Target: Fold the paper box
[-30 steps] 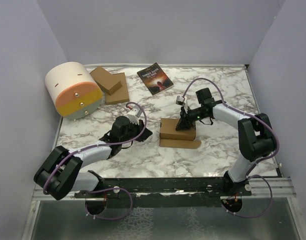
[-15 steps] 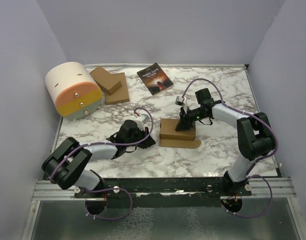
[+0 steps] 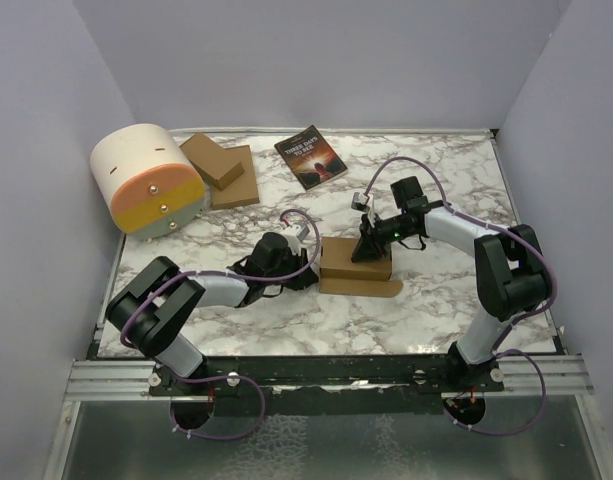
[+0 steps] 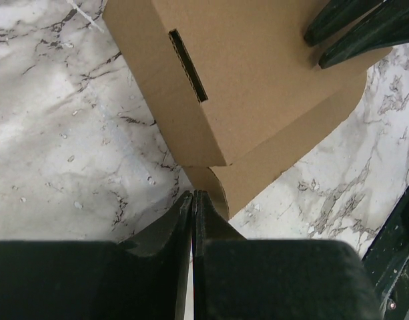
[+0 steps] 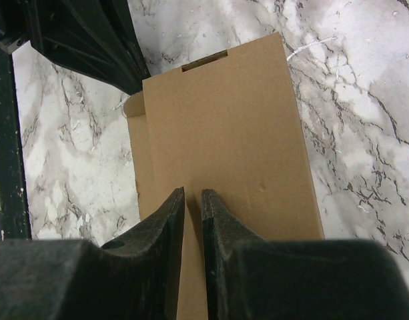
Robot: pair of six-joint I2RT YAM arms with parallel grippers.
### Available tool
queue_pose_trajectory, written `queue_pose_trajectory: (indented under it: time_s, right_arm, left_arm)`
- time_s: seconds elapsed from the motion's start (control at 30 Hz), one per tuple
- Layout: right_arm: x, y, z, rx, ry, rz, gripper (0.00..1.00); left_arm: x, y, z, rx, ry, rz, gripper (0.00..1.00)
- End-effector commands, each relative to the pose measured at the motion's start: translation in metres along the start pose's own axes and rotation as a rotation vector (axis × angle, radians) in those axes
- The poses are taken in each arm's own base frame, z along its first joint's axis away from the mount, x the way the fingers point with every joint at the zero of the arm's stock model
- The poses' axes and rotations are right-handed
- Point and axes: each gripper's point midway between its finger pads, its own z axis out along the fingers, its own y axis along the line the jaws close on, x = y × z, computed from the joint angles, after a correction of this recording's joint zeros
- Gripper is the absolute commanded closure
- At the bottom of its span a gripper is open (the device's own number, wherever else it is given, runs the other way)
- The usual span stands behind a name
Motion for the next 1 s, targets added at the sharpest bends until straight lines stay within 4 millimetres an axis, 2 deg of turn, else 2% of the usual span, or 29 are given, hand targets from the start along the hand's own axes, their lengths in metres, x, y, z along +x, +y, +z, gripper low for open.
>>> queue_pose_trajectory:
  time_s: [0.0, 0.7, 0.97]
  right_arm:
    - [0.023, -0.008, 0.007, 0.028, 0.079, 0.044, 0.83]
    - [0.026, -0.008, 0.009, 0.027, 0.09, 0.058, 0.83]
    - [0.026, -0.008, 0.009, 0.026, 0.089, 0.058, 0.83]
  left_arm:
    - [-0.011, -0.004, 0.008, 0.008, -0.029, 0.032, 0.94]
    - [-0.02, -0.016, 0.006, 0.03, -0.041, 0.058, 0.94]
    - [-0.023, 0.0, 0.001, -0.075, -0.05, 0.053, 0.94]
